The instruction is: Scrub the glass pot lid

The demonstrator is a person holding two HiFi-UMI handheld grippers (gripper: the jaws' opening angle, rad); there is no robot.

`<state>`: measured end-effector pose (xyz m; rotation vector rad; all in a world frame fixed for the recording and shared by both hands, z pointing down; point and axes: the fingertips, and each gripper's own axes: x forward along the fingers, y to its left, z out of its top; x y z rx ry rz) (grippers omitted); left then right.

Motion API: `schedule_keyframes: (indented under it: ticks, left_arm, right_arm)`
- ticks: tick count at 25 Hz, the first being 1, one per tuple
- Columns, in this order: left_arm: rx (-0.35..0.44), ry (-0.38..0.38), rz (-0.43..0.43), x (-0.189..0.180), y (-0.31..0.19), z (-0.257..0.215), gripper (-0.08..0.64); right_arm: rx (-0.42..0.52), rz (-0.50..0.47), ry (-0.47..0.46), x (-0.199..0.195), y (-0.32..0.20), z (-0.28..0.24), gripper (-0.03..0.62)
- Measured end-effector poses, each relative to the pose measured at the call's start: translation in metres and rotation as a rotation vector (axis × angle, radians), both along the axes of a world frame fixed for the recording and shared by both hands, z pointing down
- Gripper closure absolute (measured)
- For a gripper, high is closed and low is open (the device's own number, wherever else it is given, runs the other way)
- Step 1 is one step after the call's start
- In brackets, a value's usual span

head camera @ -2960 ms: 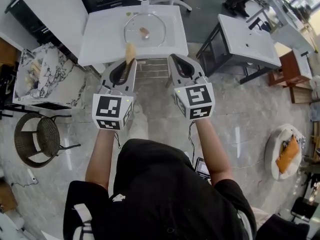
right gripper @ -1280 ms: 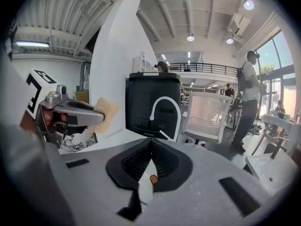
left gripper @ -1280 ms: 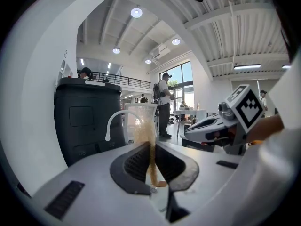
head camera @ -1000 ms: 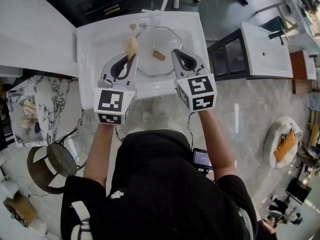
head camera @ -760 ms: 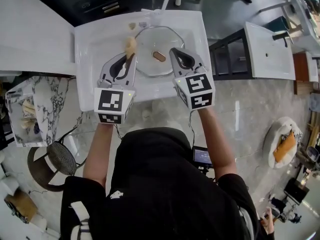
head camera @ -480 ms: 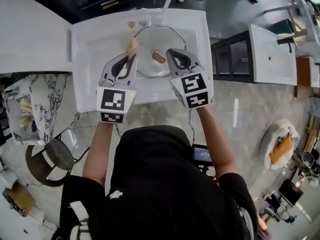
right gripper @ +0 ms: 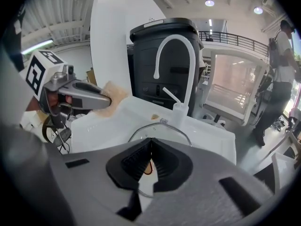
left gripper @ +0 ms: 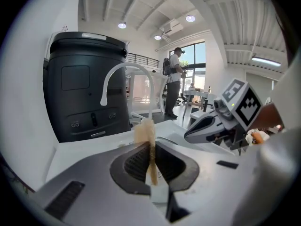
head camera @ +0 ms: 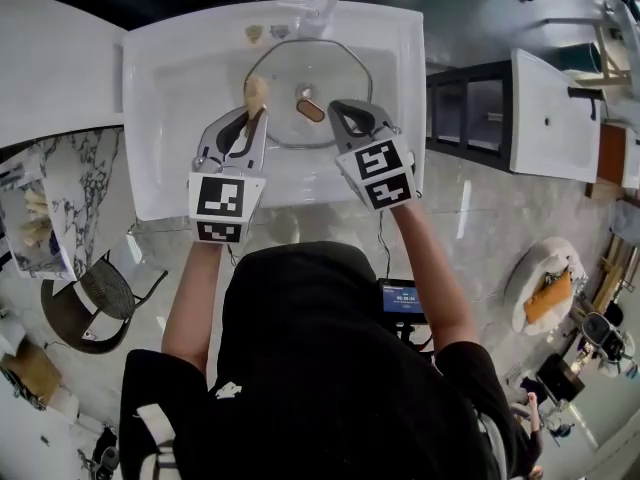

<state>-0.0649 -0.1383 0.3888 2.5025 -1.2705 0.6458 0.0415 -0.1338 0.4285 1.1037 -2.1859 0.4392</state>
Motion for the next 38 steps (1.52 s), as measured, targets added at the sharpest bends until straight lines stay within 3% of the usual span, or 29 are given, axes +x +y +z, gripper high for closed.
schedule_keyframes:
  ticks: [4,17,23,29,38]
  left_arm:
    - [-0.040,0.009,-0.028,-0.003,-0.003,0.016,0.541]
    - [-0.118,-0.067,-0.047,-0.006,0.017,0.070,0.541]
    - [-0.124,-0.097,-0.032,-0.009,0.023,0.082,0.541]
    - [-0.152,-0.106,-0.045,-0.014,0.025,0.095,0.541]
    - [-0.162,-0.131,-0.059,-0.027,0.022,0.104,0.541]
  right_arm:
    - [-0.050,-0.035,0.018,0.000,0.003,0.026,0.594]
    - [-0.188,-0.152,0.082,-0.006,0.011,0.098,0.592]
    - [-0.221,-0.215,0.126,-0.014,0.008,0.121,0.492]
    - [-0.236,-0.255,0.171,-0.024,0.004,0.143,0.439]
    - [-0.233,-0.272,0.208,-0.031,0.003,0.159,0.437]
